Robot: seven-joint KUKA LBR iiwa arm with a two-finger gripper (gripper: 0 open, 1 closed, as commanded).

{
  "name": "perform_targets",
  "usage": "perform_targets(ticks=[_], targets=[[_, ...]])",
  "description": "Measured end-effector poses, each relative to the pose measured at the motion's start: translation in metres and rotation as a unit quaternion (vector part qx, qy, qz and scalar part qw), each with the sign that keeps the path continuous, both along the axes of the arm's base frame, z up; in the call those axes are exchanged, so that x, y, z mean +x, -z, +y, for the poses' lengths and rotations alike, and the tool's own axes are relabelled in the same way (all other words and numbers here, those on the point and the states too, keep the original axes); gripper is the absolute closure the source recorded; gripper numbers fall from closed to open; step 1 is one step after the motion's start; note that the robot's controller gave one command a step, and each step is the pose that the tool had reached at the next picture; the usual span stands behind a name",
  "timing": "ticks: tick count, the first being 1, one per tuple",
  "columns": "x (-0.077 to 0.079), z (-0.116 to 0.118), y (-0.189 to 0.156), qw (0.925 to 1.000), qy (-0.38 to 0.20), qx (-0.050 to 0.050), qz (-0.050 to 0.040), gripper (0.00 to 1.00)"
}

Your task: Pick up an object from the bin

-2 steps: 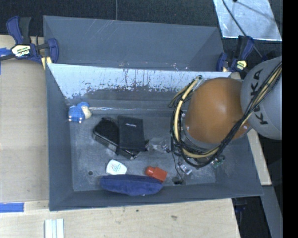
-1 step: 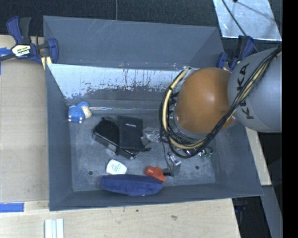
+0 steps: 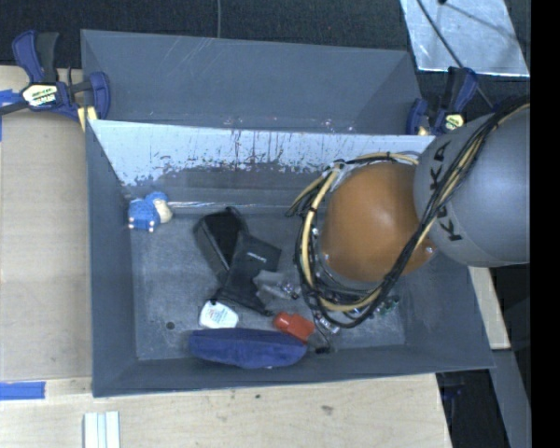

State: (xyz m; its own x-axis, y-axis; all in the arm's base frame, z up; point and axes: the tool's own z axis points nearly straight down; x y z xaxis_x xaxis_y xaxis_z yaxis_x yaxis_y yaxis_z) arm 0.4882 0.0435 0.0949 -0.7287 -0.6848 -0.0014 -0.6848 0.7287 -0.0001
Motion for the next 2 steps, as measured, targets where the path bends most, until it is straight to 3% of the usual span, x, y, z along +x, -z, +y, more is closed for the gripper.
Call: perform_targets(ticks=[1, 2], targets=[[0.0005, 0.0003, -0.0002, 1.0, 0.0, 0.0, -0.0006, 1.0], [-0.0007, -0.0006, 0.0002, 1.0, 0.0, -0.001, 0.0008, 0.0]])
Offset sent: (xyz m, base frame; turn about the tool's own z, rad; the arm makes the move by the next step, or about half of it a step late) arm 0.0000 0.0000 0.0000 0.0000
